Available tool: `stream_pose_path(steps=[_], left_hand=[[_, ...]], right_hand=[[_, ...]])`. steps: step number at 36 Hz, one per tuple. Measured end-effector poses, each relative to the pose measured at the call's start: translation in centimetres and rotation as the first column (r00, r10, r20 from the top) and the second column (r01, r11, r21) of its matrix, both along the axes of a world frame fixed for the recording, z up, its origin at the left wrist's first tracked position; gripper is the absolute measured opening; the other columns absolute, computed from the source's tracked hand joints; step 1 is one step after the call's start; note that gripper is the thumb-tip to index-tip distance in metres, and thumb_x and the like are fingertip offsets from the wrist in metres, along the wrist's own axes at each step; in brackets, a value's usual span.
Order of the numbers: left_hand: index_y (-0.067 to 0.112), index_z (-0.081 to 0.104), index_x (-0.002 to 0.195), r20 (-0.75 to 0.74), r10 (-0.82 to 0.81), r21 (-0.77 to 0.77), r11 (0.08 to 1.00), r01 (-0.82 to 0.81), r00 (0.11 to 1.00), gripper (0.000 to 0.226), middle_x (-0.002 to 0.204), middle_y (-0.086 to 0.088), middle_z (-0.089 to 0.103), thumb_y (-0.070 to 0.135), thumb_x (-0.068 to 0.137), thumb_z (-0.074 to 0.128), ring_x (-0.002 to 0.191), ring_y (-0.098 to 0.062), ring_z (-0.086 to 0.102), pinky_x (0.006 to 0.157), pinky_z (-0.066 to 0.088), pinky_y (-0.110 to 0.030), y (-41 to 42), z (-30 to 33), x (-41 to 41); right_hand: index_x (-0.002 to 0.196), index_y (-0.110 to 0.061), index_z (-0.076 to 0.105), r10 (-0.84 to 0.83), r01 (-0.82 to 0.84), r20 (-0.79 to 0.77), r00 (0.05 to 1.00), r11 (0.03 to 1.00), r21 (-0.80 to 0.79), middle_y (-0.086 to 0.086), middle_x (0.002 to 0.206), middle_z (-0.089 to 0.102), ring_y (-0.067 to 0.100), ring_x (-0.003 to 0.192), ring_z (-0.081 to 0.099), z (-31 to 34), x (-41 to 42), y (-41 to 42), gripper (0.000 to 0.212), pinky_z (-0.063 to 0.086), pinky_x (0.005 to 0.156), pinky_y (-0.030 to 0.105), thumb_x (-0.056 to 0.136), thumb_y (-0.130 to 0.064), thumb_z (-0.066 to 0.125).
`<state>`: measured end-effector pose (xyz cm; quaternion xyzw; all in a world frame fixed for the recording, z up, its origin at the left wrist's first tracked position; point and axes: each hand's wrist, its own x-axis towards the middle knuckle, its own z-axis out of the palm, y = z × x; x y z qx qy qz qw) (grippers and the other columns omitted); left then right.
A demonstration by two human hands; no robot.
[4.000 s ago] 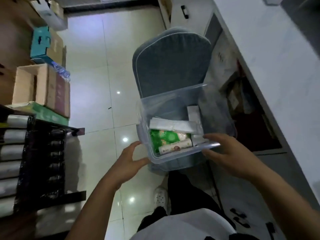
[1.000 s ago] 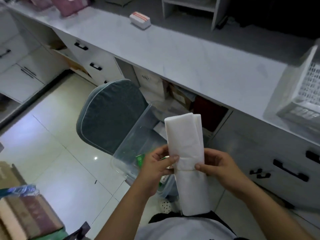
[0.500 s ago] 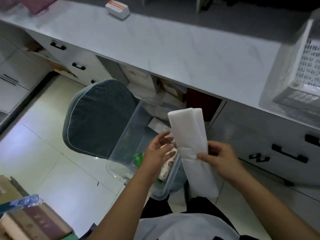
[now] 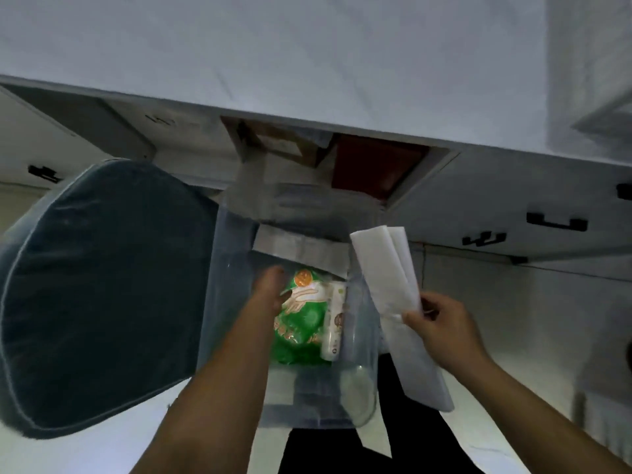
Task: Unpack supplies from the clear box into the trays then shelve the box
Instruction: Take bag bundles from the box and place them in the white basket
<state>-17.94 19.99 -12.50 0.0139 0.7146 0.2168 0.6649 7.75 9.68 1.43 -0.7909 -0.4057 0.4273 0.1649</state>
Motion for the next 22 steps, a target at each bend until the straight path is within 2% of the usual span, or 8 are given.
stream_pose_path(steps=[2, 6, 8, 12, 14, 18, 20, 22], left_hand=[[0.018, 0.05, 0.082, -0.021, -0.012, -0.046, 0.999, 0.011, 1.0, 0.017, 0.079, -0.008, 0.048, 0.016, 0.099, 0.047, 0.068, -0.017, 0.049, 0.062, 0.043, -0.029, 1.4, -2.9, -0.6], [0.015, 0.048, 0.076, -0.001, 0.019, -0.089, 0.996, -0.019, 1.0, 0.022, 0.055, -0.003, 0.048, 0.015, 0.098, 0.05, 0.043, -0.012, 0.043, 0.043, 0.039, -0.02, 3.7, -7.5, -1.1], [0.012, 0.056, 0.095, 0.034, 0.06, -0.09, 0.994, -0.057, 0.998, 0.006, 0.08, -0.009, 0.058, 0.017, 0.097, 0.053, 0.061, -0.018, 0.052, 0.062, 0.05, -0.03, 4.8, -8.9, -0.9], [0.01, 0.054, 0.129, 0.099, 0.269, -0.133, 0.958, -0.255, 0.958, 0.033, 0.125, -0.015, 0.058, 0.016, 0.096, 0.057, 0.114, -0.033, 0.057, 0.091, 0.052, -0.048, 6.5, -11.8, -0.1], [0.009, 0.05, 0.138, 0.116, 0.335, -0.164, 0.935, -0.315, 0.935, 0.044, 0.137, -0.016, 0.054, 0.015, 0.095, 0.059, 0.126, -0.036, 0.052, 0.105, 0.044, -0.054, 7.1, -12.8, 0.3], [0.008, 0.055, 0.119, 0.088, 0.376, -0.157, 0.92, -0.36, 0.923, 0.026, 0.131, -0.013, 0.059, 0.014, 0.094, 0.059, 0.104, -0.033, 0.061, 0.086, 0.052, -0.046, 7.8, -14.0, 1.2], [0.008, 0.057, 0.117, 0.085, 0.385, -0.159, 0.916, -0.369, 0.919, 0.025, 0.124, -0.013, 0.06, 0.017, 0.095, 0.06, 0.1, -0.031, 0.061, 0.088, 0.049, -0.045, 7.8, -14.5, 1.6], [0.006, 0.061, 0.101, 0.096, 0.395, -0.151, 0.913, -0.379, 0.914, 0.014, 0.119, -0.013, 0.063, 0.019, 0.095, 0.06, 0.09, -0.031, 0.063, 0.087, 0.047, -0.042, 7.7, -14.8, 2.0]], right_hand=[[0.077, -0.033, 0.067, -0.02, 0.021, 0.009, 1.0, 0.999, -0.045, -0.01, 0.077, 0.069, 0.017, 0.072, 0.067, -1.4, -0.9, 0.6, 0.021, 0.059, 0.068, 0.044, 0.077, -0.014, 0.075], [0.093, -0.023, 0.077, -0.099, 0.093, -0.046, 0.994, 0.987, -0.131, -0.004, 0.082, 0.074, 0.019, 0.075, 0.07, -3.5, -1.9, 1.6, 0.022, 0.06, 0.071, 0.045, 0.076, -0.01, 0.077], [0.099, -0.023, 0.077, -0.134, 0.124, -0.061, 0.989, 0.982, -0.143, -0.006, 0.083, 0.074, 0.016, 0.076, 0.07, -4.2, -2.1, 1.9, 0.025, 0.06, 0.068, 0.038, 0.077, -0.01, 0.078], [0.092, -0.029, 0.075, -0.222, 0.212, -0.059, 0.973, 0.967, -0.14, -0.007, 0.081, 0.073, 0.014, 0.075, 0.069, -5.2, -1.6, 2.0, 0.024, 0.057, 0.065, 0.032, 0.079, -0.01, 0.077], [0.092, -0.03, 0.075, -0.266, 0.255, -0.062, 0.962, 0.956, -0.148, -0.008, 0.08, 0.073, 0.014, 0.073, 0.07, -5.5, -1.3, 1.8, 0.023, 0.059, 0.066, 0.033, 0.079, -0.011, 0.077], [0.084, -0.035, 0.072, -0.314, 0.298, -0.094, 0.945, 0.943, -0.147, -0.009, 0.079, 0.072, 0.015, 0.074, 0.07, -5.7, -0.8, 1.4, 0.022, 0.06, 0.064, 0.032, 0.08, -0.014, 0.078], [0.079, -0.037, 0.072, -0.327, 0.312, -0.098, 0.94, 0.939, -0.142, -0.01, 0.076, 0.071, 0.015, 0.07, 0.07, -5.9, -0.7, 1.1, 0.025, 0.06, 0.064, 0.031, 0.08, -0.013, 0.078], [0.075, -0.038, 0.071, -0.338, 0.324, -0.107, 0.935, 0.938, -0.126, -0.013, 0.074, 0.071, 0.011, 0.069, 0.07, -6.0, -0.5, 0.7, 0.028, 0.058, 0.059, 0.025, 0.079, -0.012, 0.078]])
